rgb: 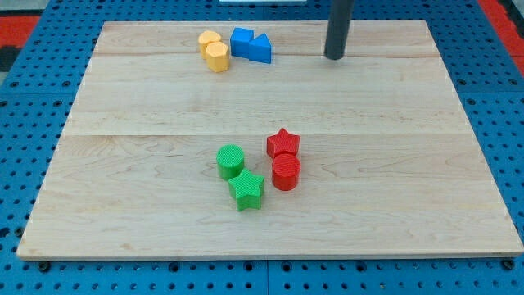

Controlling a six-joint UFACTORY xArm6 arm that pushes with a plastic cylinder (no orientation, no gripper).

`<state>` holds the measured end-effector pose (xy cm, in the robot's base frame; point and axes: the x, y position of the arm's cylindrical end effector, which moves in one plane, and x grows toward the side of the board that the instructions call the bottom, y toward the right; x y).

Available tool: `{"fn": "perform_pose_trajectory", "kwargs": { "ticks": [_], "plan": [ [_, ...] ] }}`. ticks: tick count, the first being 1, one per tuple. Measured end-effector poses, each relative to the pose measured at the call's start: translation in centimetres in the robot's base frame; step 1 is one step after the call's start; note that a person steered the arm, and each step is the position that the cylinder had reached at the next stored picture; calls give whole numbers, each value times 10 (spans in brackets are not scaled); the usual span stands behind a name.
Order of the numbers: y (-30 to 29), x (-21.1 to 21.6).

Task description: Move the blue triangle to the bottom of the blue cube

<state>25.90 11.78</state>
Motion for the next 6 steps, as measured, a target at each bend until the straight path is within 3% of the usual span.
{"fn": "perform_pose_trajectory", "kwargs": {
  "ticks": [1, 2, 3, 4, 5, 6],
  "plan": [
    [-54, -35],
    [-112, -16],
    [-123, 14],
    [-85, 20],
    [-99, 54],
    [-156, 53]
  ]
}}
